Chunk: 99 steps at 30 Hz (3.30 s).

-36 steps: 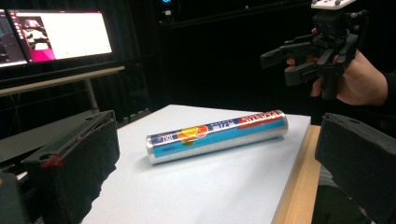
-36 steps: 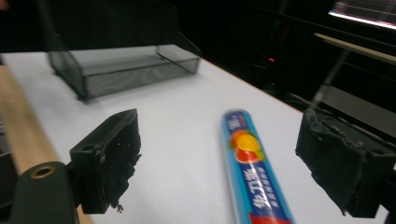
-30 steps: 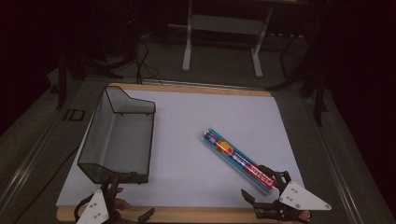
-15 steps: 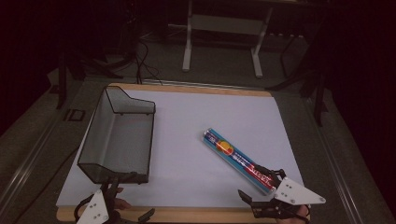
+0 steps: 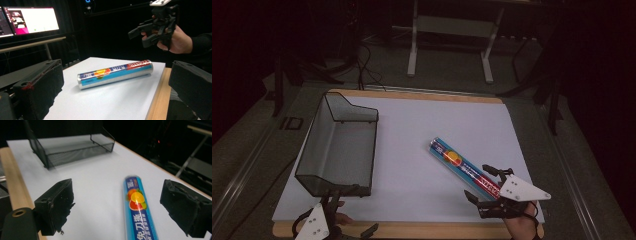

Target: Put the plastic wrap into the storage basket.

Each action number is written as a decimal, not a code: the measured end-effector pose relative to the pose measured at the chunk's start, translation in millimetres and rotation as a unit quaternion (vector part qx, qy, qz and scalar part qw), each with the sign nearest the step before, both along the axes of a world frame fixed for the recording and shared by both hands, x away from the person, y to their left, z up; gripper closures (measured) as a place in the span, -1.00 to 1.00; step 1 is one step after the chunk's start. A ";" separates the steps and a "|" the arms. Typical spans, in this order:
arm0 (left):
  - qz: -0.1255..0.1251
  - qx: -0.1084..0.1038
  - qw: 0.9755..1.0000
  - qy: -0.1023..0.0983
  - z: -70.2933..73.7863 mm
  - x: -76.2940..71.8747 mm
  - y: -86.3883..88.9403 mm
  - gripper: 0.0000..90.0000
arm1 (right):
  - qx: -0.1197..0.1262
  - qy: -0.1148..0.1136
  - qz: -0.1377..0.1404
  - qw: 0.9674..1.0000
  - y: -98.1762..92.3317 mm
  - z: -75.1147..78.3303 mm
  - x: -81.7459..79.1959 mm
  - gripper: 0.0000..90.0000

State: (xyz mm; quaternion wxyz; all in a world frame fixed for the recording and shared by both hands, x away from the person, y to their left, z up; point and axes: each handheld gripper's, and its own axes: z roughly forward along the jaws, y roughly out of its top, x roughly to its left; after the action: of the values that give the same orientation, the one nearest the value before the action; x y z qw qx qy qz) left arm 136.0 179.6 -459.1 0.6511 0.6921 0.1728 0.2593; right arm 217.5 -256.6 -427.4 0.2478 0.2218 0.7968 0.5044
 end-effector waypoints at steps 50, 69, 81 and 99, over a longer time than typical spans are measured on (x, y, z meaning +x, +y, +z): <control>-0.011 0.010 1.000 0.003 -1.1 0.4 -1.7 -0.99 | -0.215 0.222 -0.043 0.950 39.1 -44.0 115.0 -0.68; -0.013 0.010 1.000 0.002 -1.0 0.2 -2.2 -0.99 | -0.356 0.371 -0.074 0.855 47.7 -60.6 141.5 -0.53; -0.014 0.011 1.000 0.001 -0.9 -0.2 -1.8 -0.99 | -0.394 0.401 -0.085 0.822 58.3 -61.8 157.7 -0.45; -0.014 0.015 1.000 0.003 -1.4 0.1 -2.7 -0.99 | -0.371 0.409 -0.086 0.829 62.2 -73.5 165.7 -0.36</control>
State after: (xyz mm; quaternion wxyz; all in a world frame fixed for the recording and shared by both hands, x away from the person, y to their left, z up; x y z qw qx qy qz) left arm 136.1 176.9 -460.6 0.6436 0.7048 0.1613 0.2510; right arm 383.2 -194.4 -500.8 0.0049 0.3672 0.9300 0.0109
